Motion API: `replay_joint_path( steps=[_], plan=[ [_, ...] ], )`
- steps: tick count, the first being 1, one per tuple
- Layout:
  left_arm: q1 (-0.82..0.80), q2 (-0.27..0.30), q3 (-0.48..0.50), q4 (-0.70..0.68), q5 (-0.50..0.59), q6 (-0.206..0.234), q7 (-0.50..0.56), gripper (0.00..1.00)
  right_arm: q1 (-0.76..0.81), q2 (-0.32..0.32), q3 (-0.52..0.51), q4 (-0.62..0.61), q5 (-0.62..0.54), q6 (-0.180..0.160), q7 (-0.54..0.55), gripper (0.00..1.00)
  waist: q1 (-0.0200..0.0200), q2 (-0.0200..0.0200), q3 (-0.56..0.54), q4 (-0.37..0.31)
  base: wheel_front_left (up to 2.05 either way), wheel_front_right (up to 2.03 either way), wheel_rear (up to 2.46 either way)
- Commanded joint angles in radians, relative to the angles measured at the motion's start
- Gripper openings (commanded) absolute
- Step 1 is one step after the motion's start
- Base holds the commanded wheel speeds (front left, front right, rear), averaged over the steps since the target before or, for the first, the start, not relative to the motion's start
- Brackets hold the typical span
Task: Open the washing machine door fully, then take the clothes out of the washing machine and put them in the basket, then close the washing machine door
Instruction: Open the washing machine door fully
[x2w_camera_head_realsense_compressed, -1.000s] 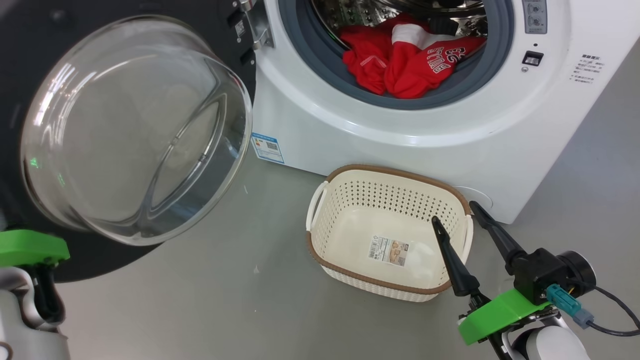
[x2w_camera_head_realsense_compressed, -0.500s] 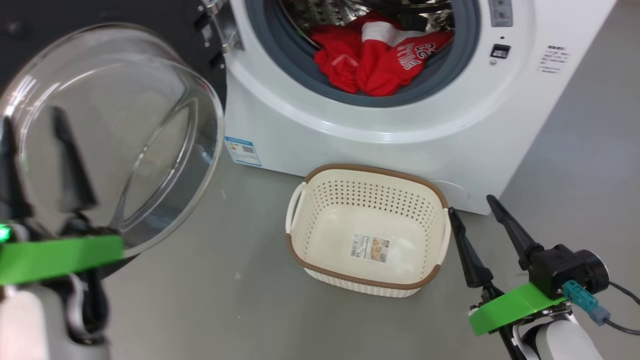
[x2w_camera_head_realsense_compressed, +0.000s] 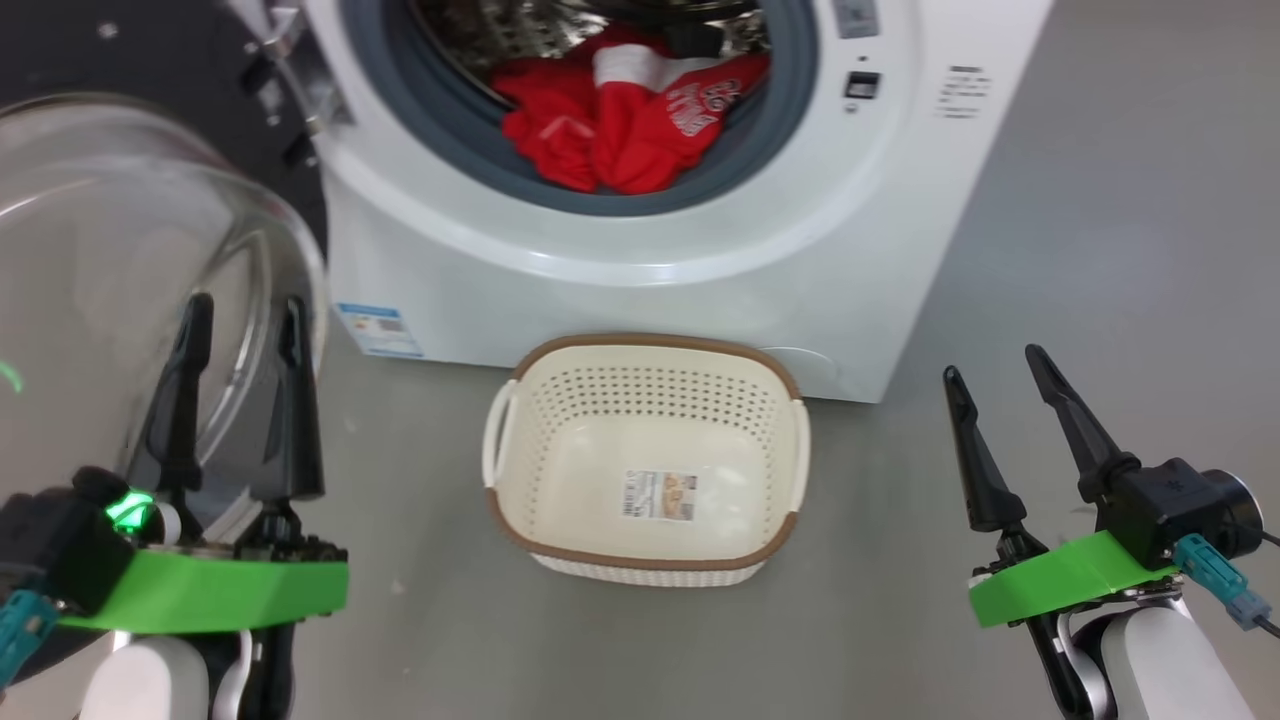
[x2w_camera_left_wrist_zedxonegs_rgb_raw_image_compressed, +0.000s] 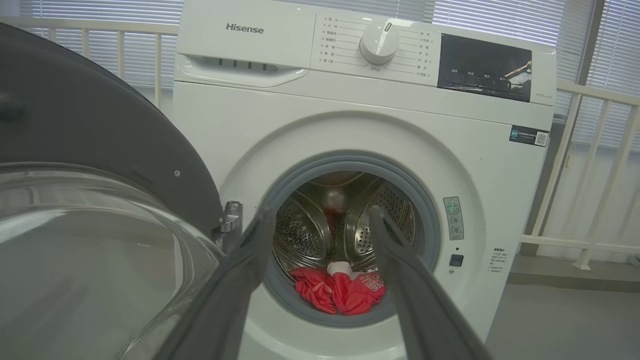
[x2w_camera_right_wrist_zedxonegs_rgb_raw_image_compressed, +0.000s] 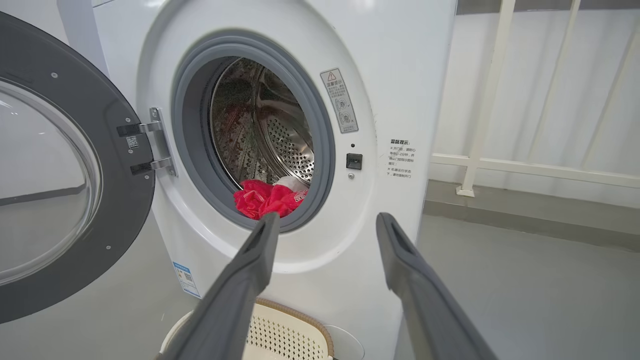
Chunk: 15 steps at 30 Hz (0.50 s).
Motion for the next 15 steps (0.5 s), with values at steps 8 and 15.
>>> replay_joint_path(
  steps=[8, 15],
  plan=[
    [0.070, 0.050, 0.014, -0.037, -0.007, -0.004, 0.018, 1.00, -0.014, 0.003, -0.001, -0.063, -0.012, 0.006, -0.020, 1.00, 0.0000, 0.0000, -0.002, -0.130, 0.00, 0.00, 0.00],
    [0.158, 0.073, 0.023, -0.042, 0.018, 0.011, 0.010, 1.00, 0.027, 0.003, -0.008, -0.117, 0.000, 0.006, -0.020, 1.00, 0.0000, 0.0000, -0.022, -0.202, 0.00, 0.00, 0.00]
  ],
)
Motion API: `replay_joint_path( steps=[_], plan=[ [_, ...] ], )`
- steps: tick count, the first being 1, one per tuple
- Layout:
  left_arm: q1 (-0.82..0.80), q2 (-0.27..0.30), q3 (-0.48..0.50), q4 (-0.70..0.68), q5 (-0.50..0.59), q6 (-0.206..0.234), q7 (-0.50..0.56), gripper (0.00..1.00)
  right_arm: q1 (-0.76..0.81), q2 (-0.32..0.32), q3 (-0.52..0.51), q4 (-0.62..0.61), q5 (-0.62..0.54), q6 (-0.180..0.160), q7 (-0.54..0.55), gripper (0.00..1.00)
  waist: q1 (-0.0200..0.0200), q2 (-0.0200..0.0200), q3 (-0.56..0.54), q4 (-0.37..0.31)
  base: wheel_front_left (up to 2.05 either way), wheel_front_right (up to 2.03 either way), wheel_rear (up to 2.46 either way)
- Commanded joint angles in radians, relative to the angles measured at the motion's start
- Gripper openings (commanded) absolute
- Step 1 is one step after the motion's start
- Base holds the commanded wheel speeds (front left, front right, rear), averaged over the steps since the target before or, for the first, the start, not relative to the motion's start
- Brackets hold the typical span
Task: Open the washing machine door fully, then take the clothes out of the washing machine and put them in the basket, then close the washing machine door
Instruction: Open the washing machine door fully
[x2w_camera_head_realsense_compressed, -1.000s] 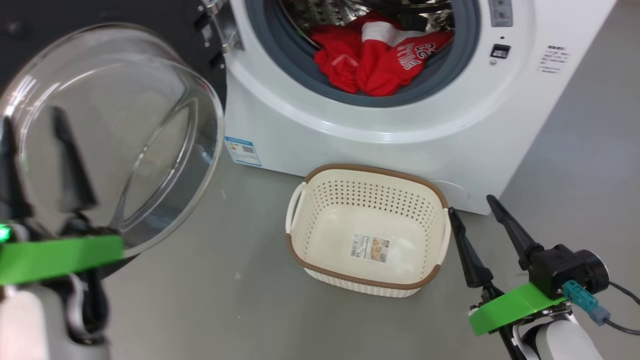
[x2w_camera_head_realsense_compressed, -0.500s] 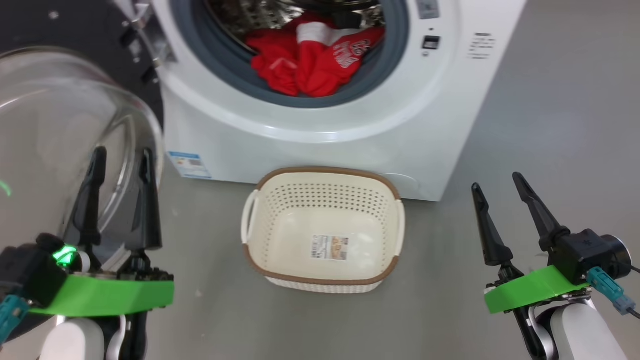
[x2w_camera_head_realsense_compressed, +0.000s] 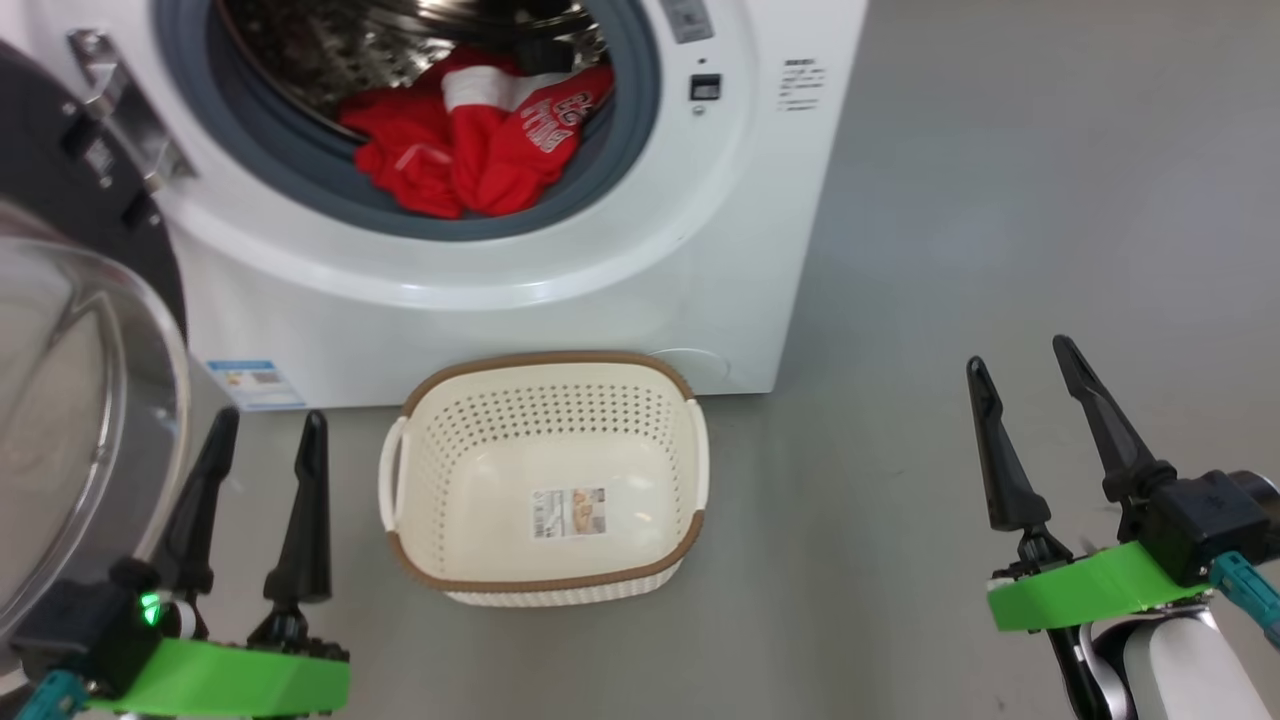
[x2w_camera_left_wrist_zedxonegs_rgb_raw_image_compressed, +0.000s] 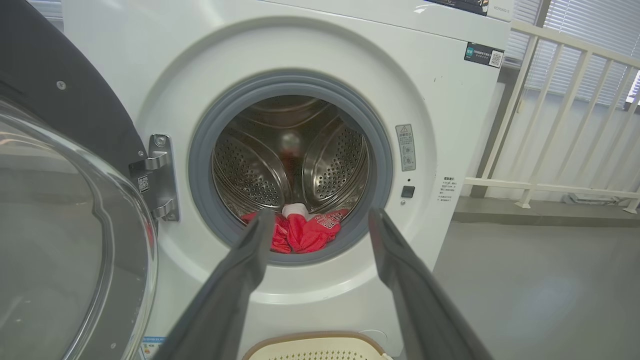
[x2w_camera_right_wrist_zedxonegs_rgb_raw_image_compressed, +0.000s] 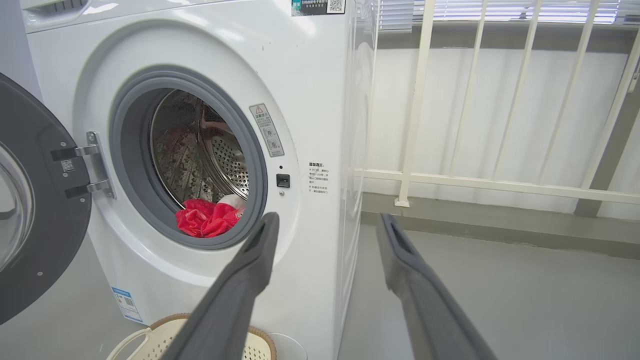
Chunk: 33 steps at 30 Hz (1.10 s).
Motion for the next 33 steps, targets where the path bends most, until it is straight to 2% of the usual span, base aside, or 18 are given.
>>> replay_joint_path(
  steps=[1, 17, 33],
  plan=[
    [0.003, 0.022, 0.040, -0.032, -0.001, 0.007, -0.009, 1.00, 0.001, 0.001, 0.019, -0.033, -0.001, 0.006, -0.006, 1.00, 0.0000, -0.0001, -0.017, -0.033, 0.00, 0.00, 0.00],
    [0.182, 0.033, 0.058, -0.001, 0.041, 0.060, -0.025, 1.00, 0.106, 0.001, 0.031, -0.029, 0.000, 0.006, -0.006, 1.00, 0.0000, -0.0001, -0.133, -0.115, 0.00, 0.00, 0.00],
    [0.253, 0.055, 0.074, 0.030, 0.041, 0.071, -0.037, 1.00, 0.145, 0.001, 0.045, -0.021, 0.009, 0.006, -0.006, 1.00, 0.0000, -0.0001, -0.189, -0.144, 0.00, 0.00, 0.00]
  ],
)
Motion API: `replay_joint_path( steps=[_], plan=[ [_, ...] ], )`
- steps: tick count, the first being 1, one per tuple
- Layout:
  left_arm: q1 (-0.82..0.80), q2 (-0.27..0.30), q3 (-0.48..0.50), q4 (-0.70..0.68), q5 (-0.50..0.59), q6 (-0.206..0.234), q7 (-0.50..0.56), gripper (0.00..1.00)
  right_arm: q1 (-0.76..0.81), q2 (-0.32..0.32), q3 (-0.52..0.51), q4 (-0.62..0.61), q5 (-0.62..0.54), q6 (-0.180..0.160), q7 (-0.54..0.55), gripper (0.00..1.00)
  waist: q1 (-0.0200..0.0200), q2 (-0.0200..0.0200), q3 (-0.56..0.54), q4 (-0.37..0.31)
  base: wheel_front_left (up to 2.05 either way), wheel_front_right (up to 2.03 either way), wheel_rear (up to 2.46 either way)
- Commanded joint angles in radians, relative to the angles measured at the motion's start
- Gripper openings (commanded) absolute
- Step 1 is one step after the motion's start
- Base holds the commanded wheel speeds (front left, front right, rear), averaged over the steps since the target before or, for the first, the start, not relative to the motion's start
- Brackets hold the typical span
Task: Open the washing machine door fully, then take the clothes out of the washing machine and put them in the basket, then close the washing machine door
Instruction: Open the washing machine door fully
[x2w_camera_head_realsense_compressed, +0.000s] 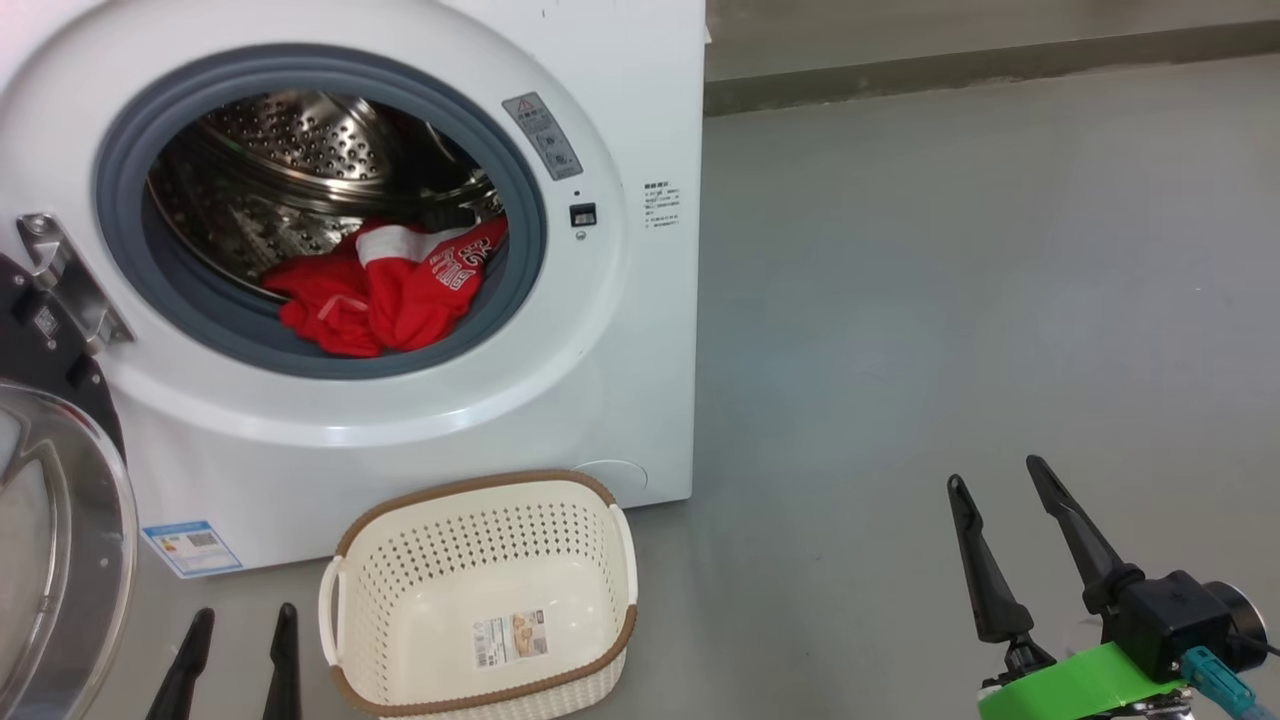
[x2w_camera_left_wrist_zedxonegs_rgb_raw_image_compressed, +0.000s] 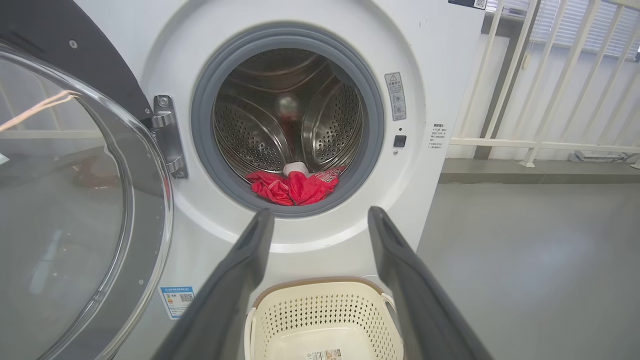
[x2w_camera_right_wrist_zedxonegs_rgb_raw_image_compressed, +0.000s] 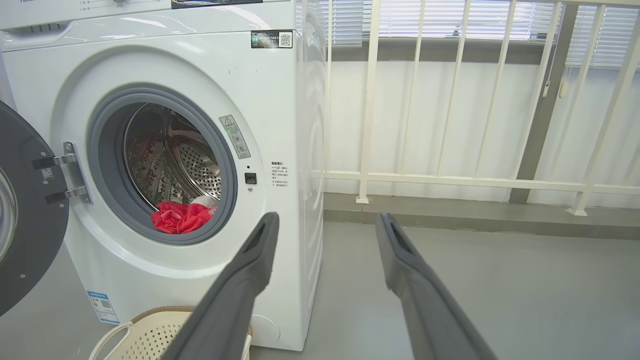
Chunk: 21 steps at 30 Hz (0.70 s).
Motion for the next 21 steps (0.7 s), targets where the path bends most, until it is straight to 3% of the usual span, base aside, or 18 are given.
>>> replay_joint_path(
  steps=[1, 21],
  plan=[
    [-0.015, 0.022, 0.039, -0.019, 0.006, 0.010, -0.010, 1.00, -0.017, -0.005, 0.023, -0.021, 0.000, 0.006, -0.006, 1.00, 0.0000, 0.0000, -0.011, -0.005, 0.00, 0.00, 0.00],
    [-0.011, 0.015, 0.029, -0.026, -0.009, 0.036, -0.006, 1.00, -0.018, -0.005, 0.041, -0.015, 0.017, 0.006, -0.006, 1.00, 0.0000, 0.0000, -0.026, 0.000, 0.08, -0.08, 0.00]
  ],
)
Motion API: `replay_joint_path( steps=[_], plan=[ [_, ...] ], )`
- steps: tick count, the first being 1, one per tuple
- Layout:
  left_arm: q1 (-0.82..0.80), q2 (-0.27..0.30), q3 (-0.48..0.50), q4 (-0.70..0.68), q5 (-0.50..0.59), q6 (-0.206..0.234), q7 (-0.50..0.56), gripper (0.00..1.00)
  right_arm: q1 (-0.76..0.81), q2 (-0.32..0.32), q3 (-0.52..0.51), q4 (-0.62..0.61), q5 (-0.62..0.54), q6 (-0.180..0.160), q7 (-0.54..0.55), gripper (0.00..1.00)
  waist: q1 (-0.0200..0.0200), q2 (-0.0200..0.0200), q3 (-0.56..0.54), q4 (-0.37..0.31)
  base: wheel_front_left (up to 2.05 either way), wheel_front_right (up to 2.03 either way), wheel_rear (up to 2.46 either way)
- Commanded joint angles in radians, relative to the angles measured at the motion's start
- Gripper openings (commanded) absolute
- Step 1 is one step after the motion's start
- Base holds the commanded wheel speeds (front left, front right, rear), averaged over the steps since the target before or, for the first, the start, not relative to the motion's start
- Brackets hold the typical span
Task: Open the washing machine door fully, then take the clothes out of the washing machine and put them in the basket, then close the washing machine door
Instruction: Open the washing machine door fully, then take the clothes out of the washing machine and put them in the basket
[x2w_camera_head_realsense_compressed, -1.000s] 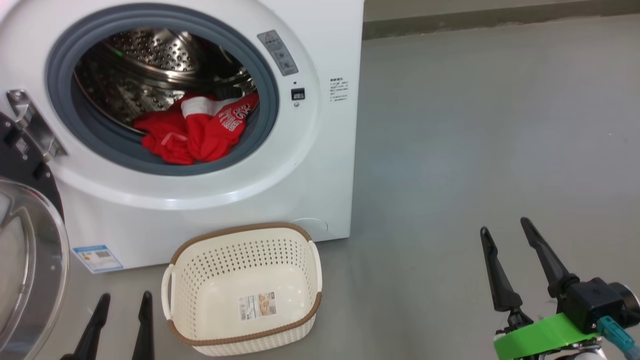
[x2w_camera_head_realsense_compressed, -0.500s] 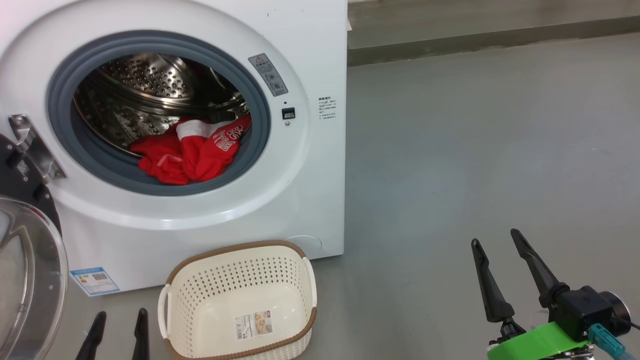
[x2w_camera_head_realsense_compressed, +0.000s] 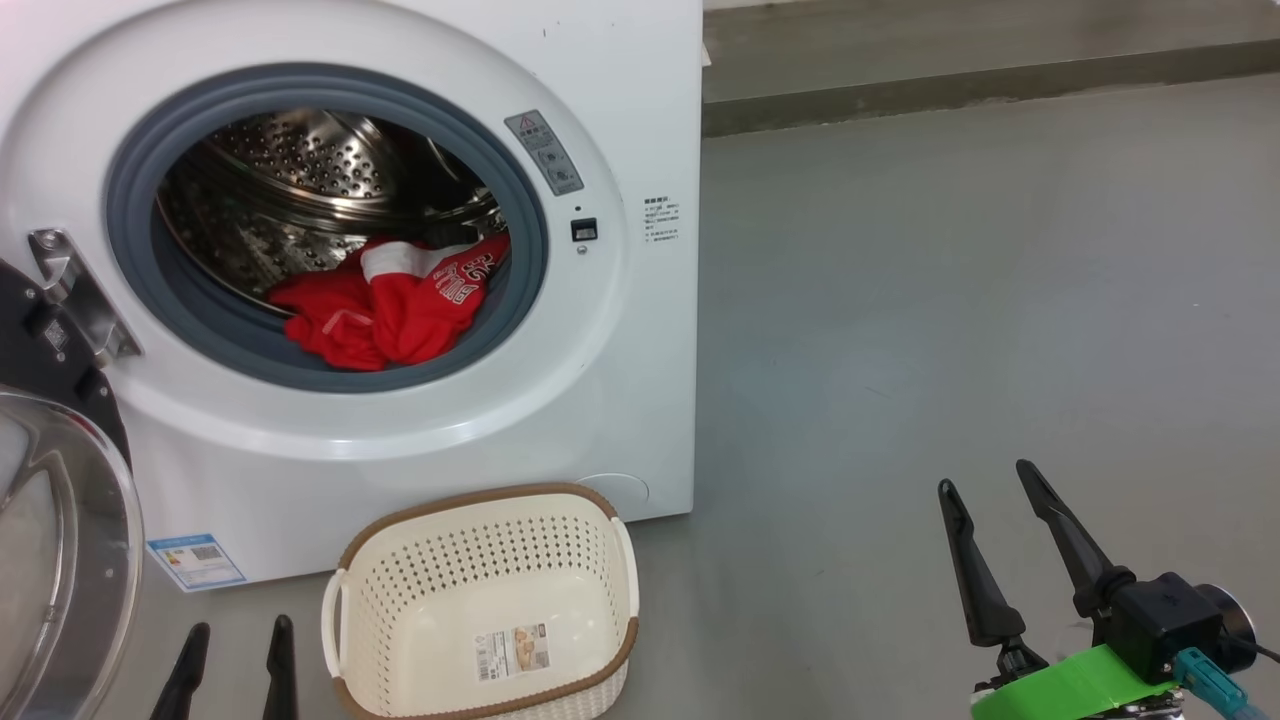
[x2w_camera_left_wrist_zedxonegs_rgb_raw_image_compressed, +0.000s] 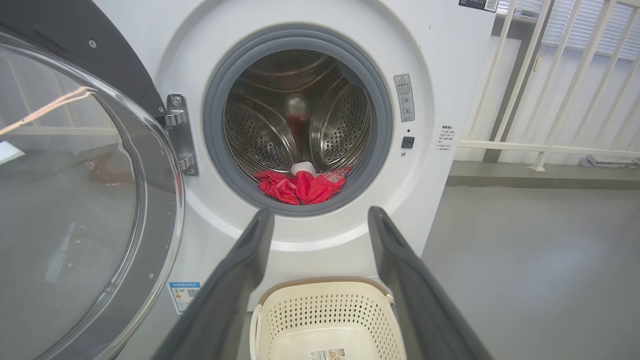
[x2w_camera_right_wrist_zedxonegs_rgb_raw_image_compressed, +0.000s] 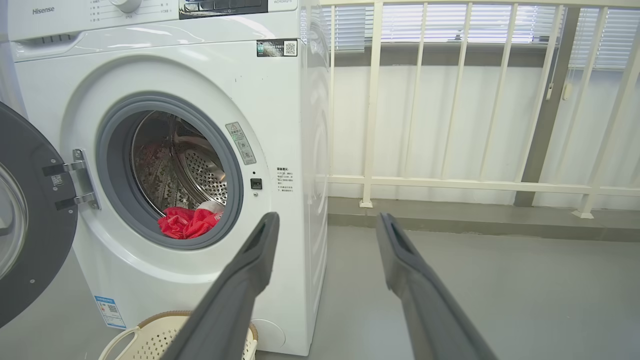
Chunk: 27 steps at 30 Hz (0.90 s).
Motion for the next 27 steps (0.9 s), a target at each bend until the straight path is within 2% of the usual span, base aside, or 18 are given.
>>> replay_joint_path(
  steps=[1, 11, 16, 21, 27],
  plan=[
    [-0.029, 0.016, 0.034, -0.031, 0.000, 0.005, -0.005, 1.00, -0.022, -0.008, 0.027, -0.023, 0.008, 0.006, -0.006, 1.00, 0.0000, 0.0000, 0.001, 0.002, 0.72, -0.72, 0.00],
    [-0.031, 0.019, 0.037, -0.042, 0.003, 0.030, 0.001, 1.00, -0.024, -0.008, 0.030, -0.019, 0.013, 0.006, -0.006, 1.00, 0.0000, 0.0000, 0.009, 0.008, 1.36, -1.36, 0.00],
    [-0.033, 0.017, 0.027, -0.049, -0.004, 0.023, -0.002, 1.00, -0.024, -0.008, 0.027, -0.018, 0.013, 0.006, -0.006, 1.00, 0.0000, 0.0000, 0.009, 0.012, 1.15, -1.15, 0.00],
    [-0.035, 0.016, 0.016, -0.065, -0.019, 0.007, -0.002, 1.00, -0.023, -0.008, 0.027, -0.020, 0.020, 0.006, -0.006, 1.00, 0.0000, 0.0000, 0.009, 0.015, 0.47, -0.47, 0.00],
    [-0.033, 0.019, 0.012, -0.072, -0.011, 0.022, 0.003, 1.00, -0.023, -0.008, 0.031, -0.018, 0.026, 0.006, -0.006, 1.00, 0.0000, 0.0000, 0.009, 0.017, 0.01, -0.01, 0.00]
  ],
)
